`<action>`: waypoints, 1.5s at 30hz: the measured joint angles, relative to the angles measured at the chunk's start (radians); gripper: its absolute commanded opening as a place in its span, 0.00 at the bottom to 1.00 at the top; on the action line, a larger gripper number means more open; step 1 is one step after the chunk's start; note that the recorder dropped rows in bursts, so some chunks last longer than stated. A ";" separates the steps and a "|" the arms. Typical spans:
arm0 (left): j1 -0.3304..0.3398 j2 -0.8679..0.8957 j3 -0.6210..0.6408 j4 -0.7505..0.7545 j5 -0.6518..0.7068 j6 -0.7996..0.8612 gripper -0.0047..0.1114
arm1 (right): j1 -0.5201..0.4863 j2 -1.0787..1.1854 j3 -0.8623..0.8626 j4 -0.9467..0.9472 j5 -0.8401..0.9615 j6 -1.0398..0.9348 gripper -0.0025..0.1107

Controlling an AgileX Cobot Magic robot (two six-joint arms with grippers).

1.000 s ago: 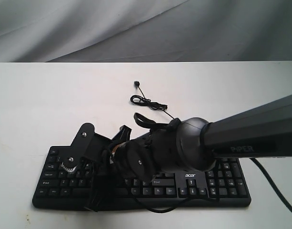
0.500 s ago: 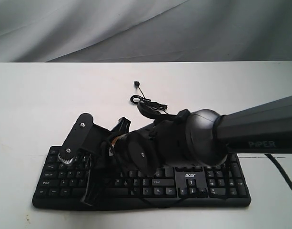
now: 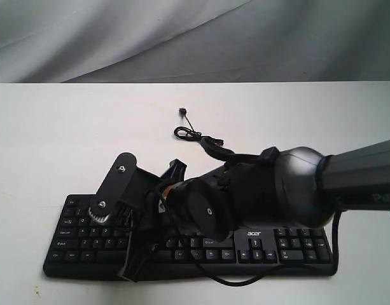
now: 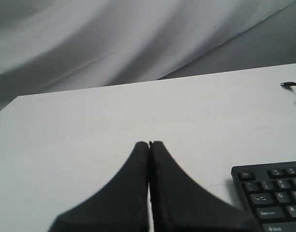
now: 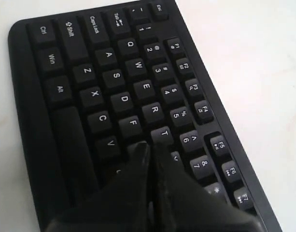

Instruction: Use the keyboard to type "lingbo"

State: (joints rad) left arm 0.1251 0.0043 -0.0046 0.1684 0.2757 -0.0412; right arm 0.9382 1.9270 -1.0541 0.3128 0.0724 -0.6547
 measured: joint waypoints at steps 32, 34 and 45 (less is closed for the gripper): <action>0.000 0.000 0.000 0.000 0.000 0.000 0.04 | 0.027 0.058 0.004 0.004 -0.045 0.000 0.02; 0.000 0.000 0.000 0.000 0.000 0.000 0.04 | 0.027 0.058 0.004 0.004 -0.045 0.000 0.02; 0.000 0.000 0.000 0.000 0.000 0.000 0.04 | 0.027 0.058 0.004 0.004 -0.047 0.000 0.02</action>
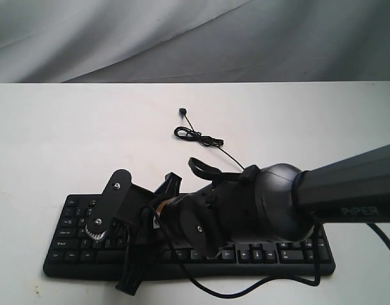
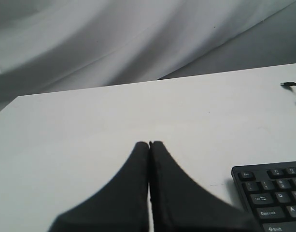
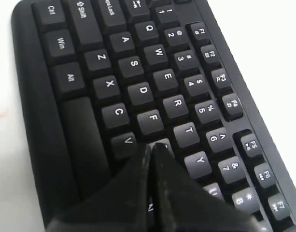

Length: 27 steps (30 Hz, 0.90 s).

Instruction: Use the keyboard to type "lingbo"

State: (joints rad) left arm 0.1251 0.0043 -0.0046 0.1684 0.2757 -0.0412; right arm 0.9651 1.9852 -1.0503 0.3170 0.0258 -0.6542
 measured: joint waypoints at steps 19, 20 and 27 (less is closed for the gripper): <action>0.000 0.000 0.000 0.000 0.000 0.000 0.04 | 0.000 0.000 0.000 0.000 0.002 0.008 0.02; 0.000 0.000 0.000 0.000 0.000 0.000 0.04 | 0.000 0.000 0.000 0.000 0.002 0.008 0.02; 0.000 0.000 0.000 0.000 0.000 0.000 0.04 | 0.000 0.026 0.000 0.000 0.002 0.008 0.02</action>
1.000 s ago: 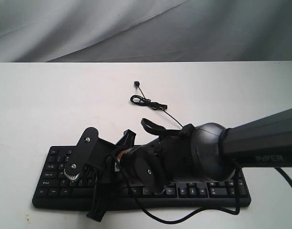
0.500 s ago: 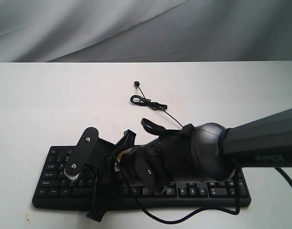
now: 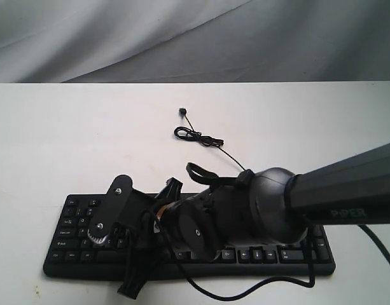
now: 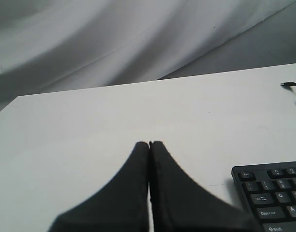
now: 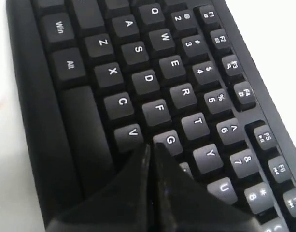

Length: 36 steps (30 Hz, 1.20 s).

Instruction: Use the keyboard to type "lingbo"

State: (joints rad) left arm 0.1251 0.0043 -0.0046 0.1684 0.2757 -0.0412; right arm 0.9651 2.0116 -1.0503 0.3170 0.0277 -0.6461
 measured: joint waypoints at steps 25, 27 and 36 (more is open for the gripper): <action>0.000 0.000 0.000 0.000 0.000 0.000 0.04 | -0.121 -0.094 0.053 -0.032 0.023 0.022 0.02; 0.000 0.000 0.000 0.000 0.000 0.000 0.04 | -0.129 -0.094 0.053 -0.034 0.022 0.022 0.02; 0.000 0.000 0.000 0.000 0.000 0.000 0.04 | -0.133 -0.094 0.072 -0.038 0.022 0.022 0.02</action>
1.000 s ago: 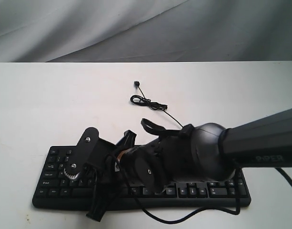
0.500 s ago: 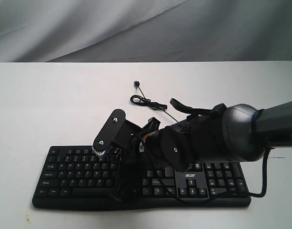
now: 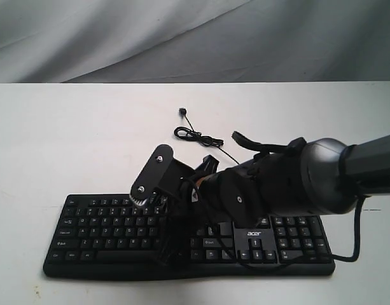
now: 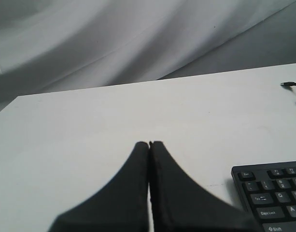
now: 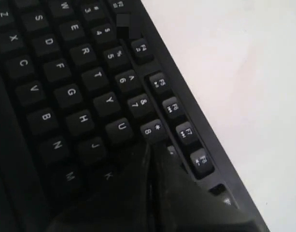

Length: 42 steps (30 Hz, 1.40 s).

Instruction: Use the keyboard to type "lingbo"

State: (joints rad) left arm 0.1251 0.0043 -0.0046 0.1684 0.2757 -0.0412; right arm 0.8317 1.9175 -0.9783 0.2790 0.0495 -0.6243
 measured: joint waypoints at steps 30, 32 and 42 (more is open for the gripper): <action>0.000 0.000 0.000 0.000 0.000 0.000 0.04 | -0.019 0.000 0.019 -0.006 -0.010 0.000 0.02; 0.000 0.000 0.000 0.000 0.000 0.000 0.04 | -0.014 0.000 0.019 -0.006 -0.017 0.000 0.02; 0.000 0.000 0.000 0.000 0.000 0.000 0.04 | -0.010 0.000 0.019 -0.006 -0.025 0.000 0.02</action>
State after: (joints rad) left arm 0.1251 0.0043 -0.0046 0.1684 0.2757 -0.0412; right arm 0.8218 1.9175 -0.9588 0.2727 0.0240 -0.6243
